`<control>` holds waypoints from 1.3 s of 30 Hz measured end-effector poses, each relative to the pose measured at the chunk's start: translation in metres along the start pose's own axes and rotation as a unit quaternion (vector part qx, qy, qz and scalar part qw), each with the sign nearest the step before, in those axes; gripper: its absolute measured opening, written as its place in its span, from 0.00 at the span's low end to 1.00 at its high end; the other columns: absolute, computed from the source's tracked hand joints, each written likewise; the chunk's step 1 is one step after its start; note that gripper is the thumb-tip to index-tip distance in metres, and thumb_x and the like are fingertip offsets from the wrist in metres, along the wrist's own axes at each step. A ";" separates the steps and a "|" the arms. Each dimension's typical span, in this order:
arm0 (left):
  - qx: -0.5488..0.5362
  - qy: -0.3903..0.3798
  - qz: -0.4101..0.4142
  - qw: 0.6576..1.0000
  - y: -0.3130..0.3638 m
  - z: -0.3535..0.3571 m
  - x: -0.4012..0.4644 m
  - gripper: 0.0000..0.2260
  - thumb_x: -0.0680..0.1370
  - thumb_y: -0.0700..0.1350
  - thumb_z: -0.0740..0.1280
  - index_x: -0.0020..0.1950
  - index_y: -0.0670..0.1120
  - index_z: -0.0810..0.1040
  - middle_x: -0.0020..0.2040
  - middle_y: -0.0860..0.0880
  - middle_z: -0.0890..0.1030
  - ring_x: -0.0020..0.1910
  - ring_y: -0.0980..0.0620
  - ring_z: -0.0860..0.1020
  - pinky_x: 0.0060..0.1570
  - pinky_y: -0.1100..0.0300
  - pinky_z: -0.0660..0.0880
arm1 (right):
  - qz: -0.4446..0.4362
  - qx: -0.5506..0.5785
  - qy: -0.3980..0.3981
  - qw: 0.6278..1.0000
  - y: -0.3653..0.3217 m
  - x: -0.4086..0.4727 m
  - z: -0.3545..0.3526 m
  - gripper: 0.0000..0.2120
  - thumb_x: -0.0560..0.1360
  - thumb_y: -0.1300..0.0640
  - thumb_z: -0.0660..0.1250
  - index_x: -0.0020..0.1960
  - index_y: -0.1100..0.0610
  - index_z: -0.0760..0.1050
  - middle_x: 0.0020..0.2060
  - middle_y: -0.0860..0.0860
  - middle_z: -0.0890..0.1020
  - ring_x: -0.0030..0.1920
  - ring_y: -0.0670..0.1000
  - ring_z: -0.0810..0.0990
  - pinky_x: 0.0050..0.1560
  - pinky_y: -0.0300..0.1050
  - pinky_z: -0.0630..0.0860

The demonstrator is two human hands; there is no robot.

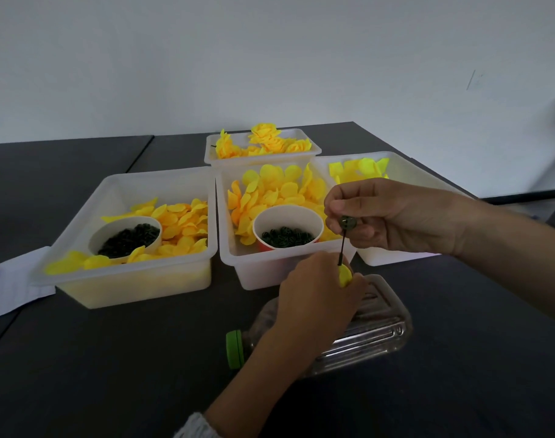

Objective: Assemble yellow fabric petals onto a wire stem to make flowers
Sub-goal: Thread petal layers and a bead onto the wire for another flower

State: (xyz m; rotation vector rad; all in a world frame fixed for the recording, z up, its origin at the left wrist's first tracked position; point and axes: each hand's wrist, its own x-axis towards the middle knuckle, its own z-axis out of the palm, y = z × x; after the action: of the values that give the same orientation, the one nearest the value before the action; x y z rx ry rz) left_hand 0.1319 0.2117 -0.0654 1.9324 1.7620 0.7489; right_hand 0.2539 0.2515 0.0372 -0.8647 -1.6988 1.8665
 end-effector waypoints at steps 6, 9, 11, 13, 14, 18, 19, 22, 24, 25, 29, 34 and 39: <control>-0.016 0.013 -0.004 1.000 -0.002 0.003 -0.001 0.09 0.78 0.56 0.65 0.49 0.51 0.75 0.37 0.58 0.70 0.35 0.61 0.69 0.41 0.66 0.65 | -0.021 -0.018 0.011 1.000 0.001 -0.001 0.002 0.05 0.72 0.57 0.65 0.43 0.59 0.74 0.36 0.53 0.78 0.26 0.44 0.66 0.28 0.33 0.69; -0.023 0.014 0.005 1.000 0.000 0.000 -0.004 0.08 0.78 0.56 0.66 0.44 0.53 0.73 0.38 0.57 0.74 0.36 0.61 0.71 0.36 0.69 0.65 | -0.026 -0.024 0.020 0.999 0.001 -0.001 0.001 0.06 0.71 0.57 0.66 0.44 0.59 0.73 0.35 0.54 0.78 0.26 0.45 0.65 0.28 0.33 0.68; -0.026 0.023 0.006 0.999 0.001 -0.001 -0.005 0.10 0.77 0.55 0.66 0.40 0.54 0.71 0.37 0.57 0.75 0.35 0.61 0.72 0.35 0.70 0.65 | -0.027 -0.025 0.023 0.999 0.002 0.000 0.001 0.07 0.70 0.56 0.67 0.45 0.59 0.73 0.35 0.54 0.78 0.26 0.45 0.65 0.28 0.33 0.66; -0.030 0.024 0.002 0.999 0.001 -0.002 -0.006 0.10 0.77 0.55 0.66 0.40 0.54 0.71 0.37 0.56 0.76 0.36 0.60 0.74 0.35 0.70 0.67 | -0.030 -0.034 0.025 0.999 0.003 0.001 0.001 0.08 0.69 0.55 0.68 0.45 0.59 0.74 0.35 0.54 0.78 0.25 0.45 0.65 0.27 0.34 0.65; -0.029 0.022 0.003 0.999 0.001 -0.002 -0.006 0.08 0.77 0.55 0.65 0.41 0.53 0.73 0.38 0.56 0.77 0.37 0.60 0.74 0.35 0.69 0.67 | -0.033 -0.042 0.028 0.998 0.004 0.001 0.000 0.09 0.69 0.55 0.68 0.45 0.59 0.74 0.36 0.55 0.78 0.26 0.46 0.65 0.27 0.34 0.65; -0.025 0.010 -0.003 1.000 0.001 -0.002 -0.004 0.10 0.78 0.55 0.64 0.52 0.50 0.77 0.44 0.53 0.79 0.43 0.57 0.76 0.43 0.64 0.70 | -0.050 -0.117 0.070 0.989 0.007 0.000 0.000 0.12 0.73 0.50 0.64 0.47 0.58 0.77 0.43 0.58 0.81 0.27 0.48 0.69 0.28 0.38 0.65; -0.023 0.007 -0.007 1.000 0.001 -0.002 -0.004 0.10 0.78 0.55 0.64 0.52 0.50 0.77 0.44 0.53 0.79 0.43 0.57 0.76 0.43 0.64 0.70 | -0.065 -0.156 0.092 0.981 0.008 -0.002 0.000 0.13 0.75 0.49 0.62 0.47 0.58 0.77 0.44 0.58 0.81 0.28 0.48 0.70 0.28 0.38 0.65; -0.033 0.019 -0.006 0.999 0.002 -0.002 -0.007 0.09 0.78 0.55 0.65 0.47 0.50 0.78 0.42 0.53 0.79 0.42 0.56 0.77 0.39 0.65 0.71 | -0.122 -0.233 0.123 0.957 0.009 -0.010 -0.002 0.14 0.77 0.49 0.60 0.46 0.59 0.78 0.41 0.59 0.78 0.28 0.48 0.70 0.28 0.39 0.65; -0.038 0.024 -0.002 0.999 0.002 -0.003 -0.008 0.09 0.77 0.55 0.65 0.46 0.50 0.78 0.42 0.53 0.80 0.42 0.56 0.78 0.41 0.64 0.73 | -0.131 -0.218 0.099 0.962 0.010 -0.016 -0.004 0.14 0.76 0.50 0.61 0.45 0.60 0.77 0.34 0.55 0.76 0.27 0.47 0.68 0.27 0.38 0.64; -0.043 0.024 0.000 0.999 0.002 -0.003 -0.008 0.09 0.77 0.54 0.65 0.45 0.50 0.78 0.42 0.52 0.81 0.42 0.56 0.78 0.41 0.63 0.73 | -0.129 -0.208 0.085 0.966 0.012 -0.017 -0.003 0.12 0.75 0.51 0.63 0.44 0.61 0.76 0.31 0.53 0.76 0.25 0.47 0.67 0.26 0.37 0.63; -0.045 0.028 0.024 0.998 0.001 -0.004 -0.010 0.07 0.78 0.52 0.65 0.47 0.49 0.77 0.42 0.51 0.80 0.40 0.56 0.77 0.38 0.66 0.71 | -0.149 -0.286 0.091 0.942 0.027 -0.014 0.006 0.07 0.73 0.66 0.70 0.38 0.63 0.74 0.27 0.50 0.78 0.25 0.43 0.73 0.28 0.34 0.68; -0.061 0.005 0.044 0.997 -0.001 -0.005 -0.009 0.07 0.77 0.51 0.65 0.39 0.53 0.73 0.36 0.53 0.79 0.36 0.55 0.78 0.36 0.60 0.75 | -0.167 -0.332 0.124 0.920 0.036 -0.011 0.009 0.10 0.73 0.63 0.72 0.37 0.65 0.74 0.30 0.59 0.80 0.32 0.61 0.78 0.35 0.55 0.75; -0.053 -0.004 0.064 0.997 -0.004 -0.005 -0.007 0.03 0.75 0.52 0.66 0.47 0.54 0.77 0.42 0.54 0.81 0.41 0.58 0.78 0.41 0.58 0.77 | -0.164 -0.349 0.129 0.914 0.042 -0.013 0.011 0.09 0.72 0.62 0.73 0.36 0.63 0.76 0.33 0.59 0.81 0.36 0.61 0.78 0.39 0.59 0.75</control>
State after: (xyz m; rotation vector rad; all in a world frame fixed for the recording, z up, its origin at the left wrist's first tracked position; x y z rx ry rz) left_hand 0.1255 0.2054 -0.0651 1.9877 1.5722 0.8605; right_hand 0.2576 0.2296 -0.0023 -0.9477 -2.1924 0.8670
